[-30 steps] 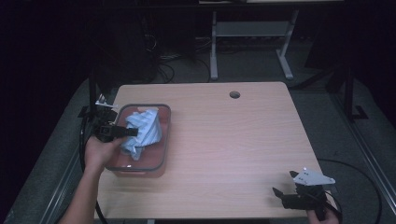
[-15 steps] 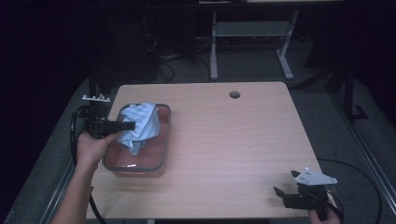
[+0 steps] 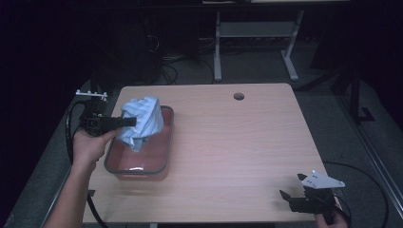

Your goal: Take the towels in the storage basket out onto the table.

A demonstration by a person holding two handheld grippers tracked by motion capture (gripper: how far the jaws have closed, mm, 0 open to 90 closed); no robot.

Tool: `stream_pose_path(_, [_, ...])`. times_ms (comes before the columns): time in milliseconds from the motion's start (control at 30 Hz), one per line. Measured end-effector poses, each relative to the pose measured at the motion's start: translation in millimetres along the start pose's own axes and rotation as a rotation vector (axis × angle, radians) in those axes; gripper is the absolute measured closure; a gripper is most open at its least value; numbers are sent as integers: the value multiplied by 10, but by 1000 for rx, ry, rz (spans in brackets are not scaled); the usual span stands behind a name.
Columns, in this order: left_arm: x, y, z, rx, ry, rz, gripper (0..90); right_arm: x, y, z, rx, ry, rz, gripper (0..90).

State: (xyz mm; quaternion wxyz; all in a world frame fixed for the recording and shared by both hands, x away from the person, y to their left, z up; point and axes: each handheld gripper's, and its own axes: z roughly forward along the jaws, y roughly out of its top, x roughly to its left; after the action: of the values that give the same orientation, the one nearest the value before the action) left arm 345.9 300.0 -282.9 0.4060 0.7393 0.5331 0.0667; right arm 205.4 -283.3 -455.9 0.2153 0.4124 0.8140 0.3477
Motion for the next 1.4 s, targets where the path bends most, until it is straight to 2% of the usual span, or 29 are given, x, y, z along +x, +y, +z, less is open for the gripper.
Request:
stream_pose_path(367, [-157,79,-10,-21,-52,23,673,-9,-1,-15,-4,-6,3,138])
stream_pose_path(800, [-325,182,38,-27,-88,51,672,-37,-21,-29,-11,-4,12,138])
stream_pose_path(1400, [-634,364,237,-12,-125,98,671,-65,-34,-41,-19,-2,19,138])
